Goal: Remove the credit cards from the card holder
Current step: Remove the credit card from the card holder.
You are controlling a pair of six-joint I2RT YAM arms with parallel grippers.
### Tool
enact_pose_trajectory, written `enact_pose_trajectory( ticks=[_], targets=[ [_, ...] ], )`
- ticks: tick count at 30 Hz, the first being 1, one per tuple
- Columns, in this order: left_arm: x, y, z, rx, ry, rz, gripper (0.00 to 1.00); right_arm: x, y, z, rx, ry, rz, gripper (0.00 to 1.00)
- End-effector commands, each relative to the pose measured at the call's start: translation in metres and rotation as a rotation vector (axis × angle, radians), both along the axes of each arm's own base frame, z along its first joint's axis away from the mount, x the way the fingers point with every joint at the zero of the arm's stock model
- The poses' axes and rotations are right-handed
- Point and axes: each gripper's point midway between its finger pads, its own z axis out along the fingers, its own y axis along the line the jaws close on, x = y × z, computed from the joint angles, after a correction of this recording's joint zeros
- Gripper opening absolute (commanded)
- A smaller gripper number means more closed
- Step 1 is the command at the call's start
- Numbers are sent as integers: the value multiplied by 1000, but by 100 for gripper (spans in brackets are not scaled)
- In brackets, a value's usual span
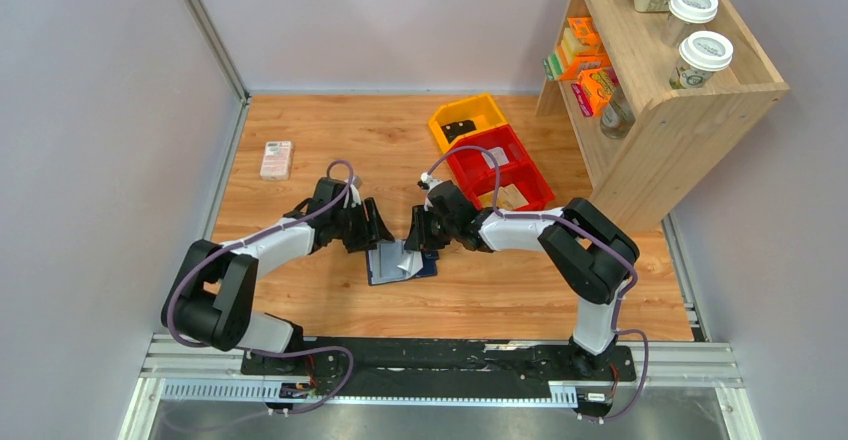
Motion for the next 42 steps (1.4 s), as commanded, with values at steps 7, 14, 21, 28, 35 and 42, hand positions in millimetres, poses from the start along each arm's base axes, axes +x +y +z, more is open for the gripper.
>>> enact_pose_trajectory(
  ticks=[7,14,21,28,35,42],
  targets=[
    [3,-29,26,-97,-66,-75,60,-6,3,-8,4,18,19,32],
    [1,-35,32,-141,-74,-65,50,-6,5,-3,30,22,16,38],
    [-2,-29,23,-106,-58,-55,31,-4,3,3,45,12,10,41],
    [-4,-23,10,-69,-41,-42,23,-3,1,6,42,4,5,43],
    [-8,-15,-6,-22,-18,-35,11,1,-3,27,30,-41,1,53],
    [-16,-7,-33,37,27,-31,5,9,-19,54,-90,-136,-30,70]
  ],
)
